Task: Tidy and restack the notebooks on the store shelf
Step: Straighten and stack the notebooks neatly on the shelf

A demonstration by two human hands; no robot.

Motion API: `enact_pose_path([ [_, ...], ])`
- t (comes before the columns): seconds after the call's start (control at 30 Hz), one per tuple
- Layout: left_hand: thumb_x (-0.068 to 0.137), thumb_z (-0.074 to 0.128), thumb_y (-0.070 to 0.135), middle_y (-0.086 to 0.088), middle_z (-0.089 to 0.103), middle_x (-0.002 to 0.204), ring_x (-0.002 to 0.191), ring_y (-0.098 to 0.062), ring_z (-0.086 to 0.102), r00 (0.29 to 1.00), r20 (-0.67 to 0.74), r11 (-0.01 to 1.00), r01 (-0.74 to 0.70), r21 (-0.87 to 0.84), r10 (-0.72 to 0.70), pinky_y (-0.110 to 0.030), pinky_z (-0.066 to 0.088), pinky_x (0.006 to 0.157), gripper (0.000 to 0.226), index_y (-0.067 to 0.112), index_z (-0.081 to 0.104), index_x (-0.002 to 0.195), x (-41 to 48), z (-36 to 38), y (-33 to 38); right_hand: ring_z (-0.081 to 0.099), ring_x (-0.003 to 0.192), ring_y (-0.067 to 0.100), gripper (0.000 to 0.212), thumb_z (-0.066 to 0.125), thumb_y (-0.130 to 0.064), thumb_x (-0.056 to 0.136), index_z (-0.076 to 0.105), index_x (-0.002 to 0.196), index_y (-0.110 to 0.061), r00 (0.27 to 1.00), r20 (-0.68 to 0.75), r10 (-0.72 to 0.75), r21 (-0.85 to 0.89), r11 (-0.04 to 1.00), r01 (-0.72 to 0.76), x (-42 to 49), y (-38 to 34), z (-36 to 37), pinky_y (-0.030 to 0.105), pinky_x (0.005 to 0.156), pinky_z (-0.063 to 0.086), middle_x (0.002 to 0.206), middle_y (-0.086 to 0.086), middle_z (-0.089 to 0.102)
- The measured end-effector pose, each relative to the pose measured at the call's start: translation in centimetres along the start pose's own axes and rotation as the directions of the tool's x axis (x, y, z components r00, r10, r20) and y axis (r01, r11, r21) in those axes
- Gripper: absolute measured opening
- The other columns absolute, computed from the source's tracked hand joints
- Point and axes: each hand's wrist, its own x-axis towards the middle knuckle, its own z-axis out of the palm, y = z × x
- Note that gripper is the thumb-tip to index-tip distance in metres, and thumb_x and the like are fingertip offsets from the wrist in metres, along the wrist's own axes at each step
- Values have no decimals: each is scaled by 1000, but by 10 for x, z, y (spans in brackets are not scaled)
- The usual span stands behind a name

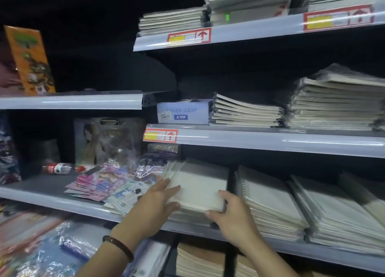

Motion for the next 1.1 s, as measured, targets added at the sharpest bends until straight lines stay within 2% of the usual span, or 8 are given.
enact_pose_path([
  [0.17,91,79,42,1,57,152,138,-17,55,984,-176,997,25,-71,-37,-26,39,115,43,33,73,133,-8,-4,1,60,129,10,67,86,-24,87,59,148,-20,997,-59,-47,-17,999,46,0,1,6,31,115,47,143,-11,63],
  [0.37,81,91,35,3,69,132,122,-12,62,972,-226,989,35,-144,-67,-16,41,103,36,26,82,115,-10,-17,-1,66,113,8,59,86,-23,86,64,140,-27,998,-26,-51,20,998,52,2,-1,9,34,103,57,131,-15,66],
  [0.5,79,92,29,10,66,127,113,-6,62,977,-195,980,53,-194,-92,-19,48,102,40,28,80,118,-9,-27,-4,65,118,9,62,89,-21,82,64,138,-24,999,1,-53,24,998,53,11,2,8,27,104,52,130,-16,66],
  [0.6,82,90,27,12,62,134,123,-12,62,991,-86,985,90,-145,-103,-27,51,106,59,28,68,136,-6,-36,-4,67,108,10,69,90,-17,81,59,142,-22,999,39,-10,48,999,8,15,5,7,24,92,56,130,-12,66],
  [0.7,84,89,32,6,57,147,130,-16,58,995,37,991,99,-86,-96,-25,48,105,71,31,58,147,2,-44,-1,64,116,13,77,90,-12,80,53,148,-16,996,77,44,84,995,-50,19,4,4,24,92,56,139,-4,65],
  [0.83,85,86,38,-1,54,155,128,-17,58,990,101,995,99,-23,-97,-25,47,102,80,28,49,155,9,-48,7,68,109,19,73,94,-12,76,55,138,-11,985,148,90,5,996,-91,28,0,-1,27,90,54,119,-3,70],
  [0.93,88,84,34,-4,54,157,139,-22,55,989,108,994,105,0,-105,-28,44,110,79,19,48,157,12,-47,10,72,104,21,58,98,-26,68,59,110,-20,988,135,71,-149,988,-51,32,-5,-4,39,97,58,104,-7,71],
  [1.1,84,89,35,-6,60,152,134,-22,60,989,70,991,132,-19,-130,-31,47,113,81,17,53,154,13,-46,4,68,119,22,74,86,-50,75,62,139,-24,984,172,-46,-335,937,102,40,-4,-1,42,104,55,133,-4,71],
])
